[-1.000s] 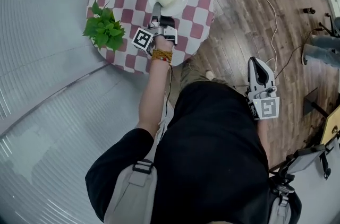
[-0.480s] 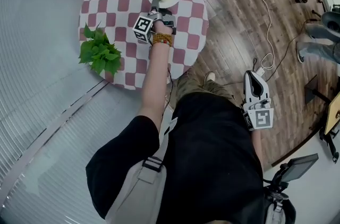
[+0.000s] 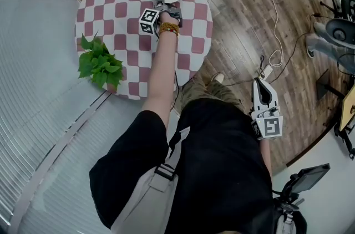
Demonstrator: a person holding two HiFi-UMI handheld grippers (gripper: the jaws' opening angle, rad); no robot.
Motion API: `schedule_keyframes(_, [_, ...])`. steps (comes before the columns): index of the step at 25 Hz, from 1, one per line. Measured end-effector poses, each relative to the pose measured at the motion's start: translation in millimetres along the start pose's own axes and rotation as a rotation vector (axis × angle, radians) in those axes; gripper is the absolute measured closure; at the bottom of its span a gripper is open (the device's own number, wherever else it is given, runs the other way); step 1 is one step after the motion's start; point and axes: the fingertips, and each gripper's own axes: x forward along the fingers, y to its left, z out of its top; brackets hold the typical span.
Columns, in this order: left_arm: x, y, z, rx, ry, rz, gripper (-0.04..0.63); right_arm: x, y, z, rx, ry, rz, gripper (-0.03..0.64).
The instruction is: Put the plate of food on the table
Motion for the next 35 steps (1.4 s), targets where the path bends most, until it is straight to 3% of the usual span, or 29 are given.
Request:
schedule_keyframes(14, [17.9, 32.2, 0.3, 0.015, -0.024, 0.108, 0.575, 14.6, 2.5, 1.0, 0.021, 0.012, 0.014, 0.604])
schedule_keyframes(20, [16.1, 37.3, -1.2, 0.024, -0.015, 0.113, 0.575, 18.2, 3.7, 0.7, 0.032, 0.022, 0.023, 0.604])
schedule_keyframes(30, [10.9, 39.5, -13.2, 0.112, 0.063, 0.159, 0.559, 19.9, 3.5, 3.8, -0.027, -0.008, 0.023, 0.604])
schedule_keyframes(35, [4.4, 46.4, -13.5, 0.117, 0.072, 0.192, 0.517, 22.7, 10.6, 4.6, -0.076, -0.008, 0.044, 0.604])
